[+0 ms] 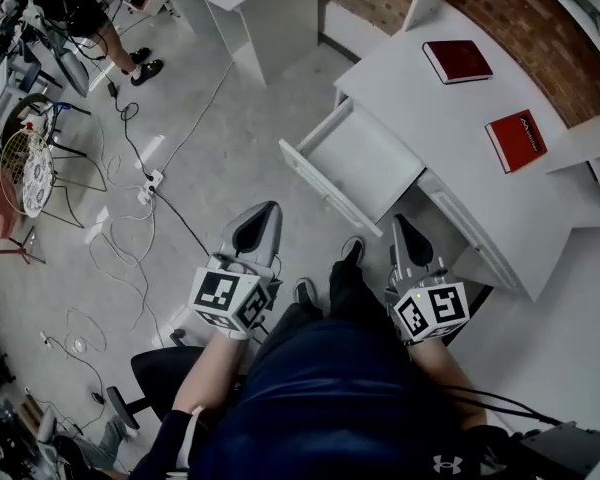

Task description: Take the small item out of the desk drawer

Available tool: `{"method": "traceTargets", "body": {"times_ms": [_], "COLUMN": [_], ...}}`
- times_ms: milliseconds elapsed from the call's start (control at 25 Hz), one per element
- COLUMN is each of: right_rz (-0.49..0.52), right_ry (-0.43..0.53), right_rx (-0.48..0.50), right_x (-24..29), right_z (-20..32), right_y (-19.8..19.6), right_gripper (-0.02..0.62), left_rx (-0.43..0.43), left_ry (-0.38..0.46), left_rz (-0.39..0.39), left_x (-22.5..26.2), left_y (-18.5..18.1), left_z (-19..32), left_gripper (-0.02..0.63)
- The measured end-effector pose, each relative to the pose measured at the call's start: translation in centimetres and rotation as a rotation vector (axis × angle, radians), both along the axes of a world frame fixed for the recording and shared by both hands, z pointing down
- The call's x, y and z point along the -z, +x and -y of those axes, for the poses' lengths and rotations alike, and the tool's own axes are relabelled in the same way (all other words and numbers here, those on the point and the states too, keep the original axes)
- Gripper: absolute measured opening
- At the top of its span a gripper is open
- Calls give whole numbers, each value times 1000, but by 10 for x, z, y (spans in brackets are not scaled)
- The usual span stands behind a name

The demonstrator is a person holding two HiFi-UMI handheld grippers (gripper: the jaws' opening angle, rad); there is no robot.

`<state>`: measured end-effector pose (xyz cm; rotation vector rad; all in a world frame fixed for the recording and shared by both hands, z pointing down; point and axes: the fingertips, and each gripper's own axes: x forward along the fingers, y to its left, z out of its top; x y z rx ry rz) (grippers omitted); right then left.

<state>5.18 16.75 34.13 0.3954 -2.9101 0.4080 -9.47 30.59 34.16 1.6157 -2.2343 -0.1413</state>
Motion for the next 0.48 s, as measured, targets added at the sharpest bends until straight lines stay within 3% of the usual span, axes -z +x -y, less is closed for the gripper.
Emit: {"method": "traceTargets", "body": {"times_ms": [200, 480], "right_rz": [0, -11], "right_ry": [-10, -35], "right_rx": [13, 37], "right_x": [-2, -14], "right_z": [46, 97], "right_y": [-18, -33], "right_gripper": [3, 3], "left_rx": [60, 80], "left_ry": [-8, -23], "left_rz": [25, 21], "left_x": [7, -2], "left_y": [-31, -46], "left_z": [31, 81], "left_gripper": [3, 3]}}
